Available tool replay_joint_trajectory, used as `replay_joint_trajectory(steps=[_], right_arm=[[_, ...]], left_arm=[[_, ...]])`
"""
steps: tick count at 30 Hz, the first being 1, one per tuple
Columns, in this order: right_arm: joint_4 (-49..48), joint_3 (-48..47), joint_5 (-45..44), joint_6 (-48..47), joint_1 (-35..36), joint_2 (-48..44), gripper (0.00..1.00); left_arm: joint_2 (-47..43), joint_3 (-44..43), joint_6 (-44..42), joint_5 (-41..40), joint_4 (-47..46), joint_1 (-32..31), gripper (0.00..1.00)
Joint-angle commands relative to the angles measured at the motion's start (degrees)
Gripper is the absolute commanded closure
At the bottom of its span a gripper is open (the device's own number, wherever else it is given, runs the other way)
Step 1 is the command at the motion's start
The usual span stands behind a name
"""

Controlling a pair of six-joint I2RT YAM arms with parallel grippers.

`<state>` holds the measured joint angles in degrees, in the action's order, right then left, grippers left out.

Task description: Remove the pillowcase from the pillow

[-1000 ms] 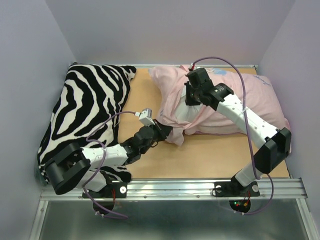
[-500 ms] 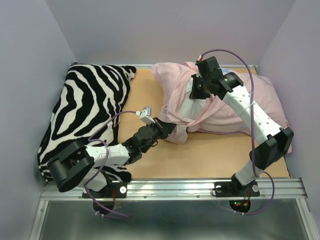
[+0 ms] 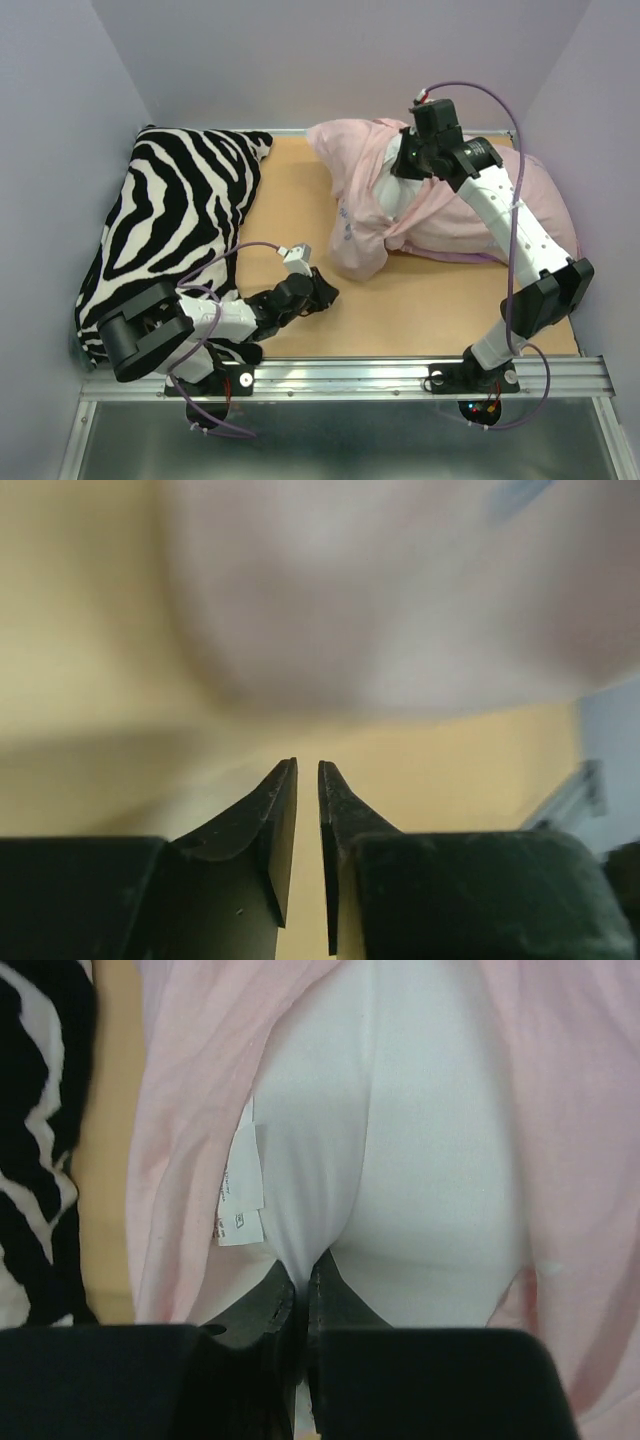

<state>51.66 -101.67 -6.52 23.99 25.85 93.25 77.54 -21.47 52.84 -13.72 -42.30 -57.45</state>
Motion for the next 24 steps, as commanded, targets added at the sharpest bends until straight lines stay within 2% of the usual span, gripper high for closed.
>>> replay_joint_trajectory(steps=[1, 3, 8, 10, 11, 14, 15, 19, 21, 24], right_arm=[[-12.5, -5.0, -6.7, -0.3, -3.5, -5.0, 0.99], [-12.9, -4.0, -6.0, 0.0, -3.5, -5.4, 0.99], [-13.9, -1.7, -4.5, 0.2, -3.5, -6.9, 0.99], [-14.3, -0.2, -3.2, 0.6, -3.4, -7.7, 1.00], [-14.6, 0.5, -2.9, 0.7, -3.4, -8.0, 0.99], [-16.1, 4.2, -1.4, 1.6, -3.4, -9.4, 0.99], [-16.7, 6.1, -1.2, 2.1, -3.4, -9.8, 0.99], [-18.3, 9.0, -1.0, 2.6, -2.7, -10.8, 0.99], [-18.7, 9.8, -1.4, 2.6, -2.3, -10.9, 1.00], [-19.1, 10.9, -2.3, 2.8, -1.4, -10.7, 0.99]], left_arm=[[-0.9, 1.7, -4.0, -0.1, 11.5, -0.8, 0.71], [-1.9, 1.3, -5.4, -0.2, 10.1, -1.3, 0.66], [-8.6, 0.3, -7.5, -0.5, 7.9, -2.5, 0.60], [-13.4, -1.6, -9.6, -2.1, 8.1, -3.6, 0.50], [-14.7, -2.9, -10.6, -2.7, 8.8, -3.9, 0.49], [-16.2, -11.9, -12.8, -8.9, 17.2, -4.7, 0.49], [-15.8, -17.6, -13.2, -13.5, 22.8, -5.3, 0.48], [-8.4, -32.3, -13.4, -23.7, 37.4, -5.5, 0.44], [-6.2, -36.8, -13.3, -27.0, 42.2, -5.3, 0.43], [-3.7, -41.9, -14.0, -27.2, 42.2, -5.4, 0.41]])
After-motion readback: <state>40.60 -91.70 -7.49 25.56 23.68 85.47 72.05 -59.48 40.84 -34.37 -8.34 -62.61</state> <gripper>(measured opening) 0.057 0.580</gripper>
